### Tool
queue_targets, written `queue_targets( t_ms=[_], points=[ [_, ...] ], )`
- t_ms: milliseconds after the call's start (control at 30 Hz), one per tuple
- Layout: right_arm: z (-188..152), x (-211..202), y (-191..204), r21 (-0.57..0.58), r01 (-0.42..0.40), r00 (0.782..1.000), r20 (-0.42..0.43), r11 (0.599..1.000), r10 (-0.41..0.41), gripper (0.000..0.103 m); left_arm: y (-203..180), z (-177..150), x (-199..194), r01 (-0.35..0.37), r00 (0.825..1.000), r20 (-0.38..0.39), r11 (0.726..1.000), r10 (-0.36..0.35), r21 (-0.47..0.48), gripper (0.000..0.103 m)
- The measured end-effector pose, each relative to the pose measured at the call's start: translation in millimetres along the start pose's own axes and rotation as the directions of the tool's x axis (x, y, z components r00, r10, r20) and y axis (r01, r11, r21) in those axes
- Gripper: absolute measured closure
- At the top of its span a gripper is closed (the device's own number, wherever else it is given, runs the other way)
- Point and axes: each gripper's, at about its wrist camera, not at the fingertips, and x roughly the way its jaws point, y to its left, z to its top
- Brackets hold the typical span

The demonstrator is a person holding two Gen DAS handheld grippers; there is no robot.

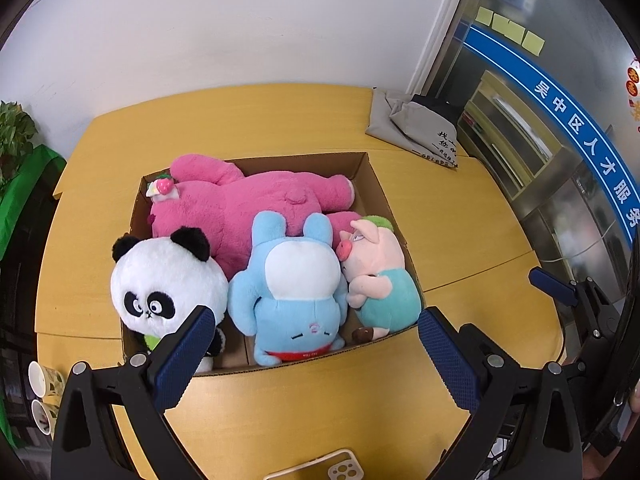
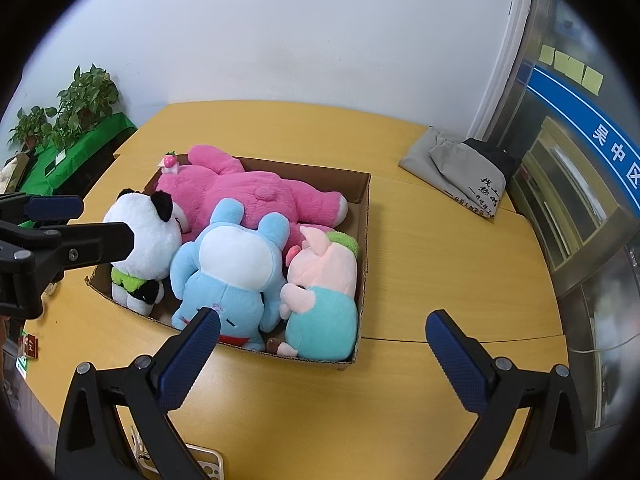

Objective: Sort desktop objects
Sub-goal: 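Move both tools down toward the clear phone case on the table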

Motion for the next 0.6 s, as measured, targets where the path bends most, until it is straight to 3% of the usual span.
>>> queue_targets(
  t_ms=[600],
  points=[
    [-13.4,-18.6,2.5,0.008,0.011,1.000,0.005,1.000,-0.011,0.000,-7.1,-16.2,-12.5,0.017,1.000,0.006,1.000,-0.017,0.008,0.000]
  ],
)
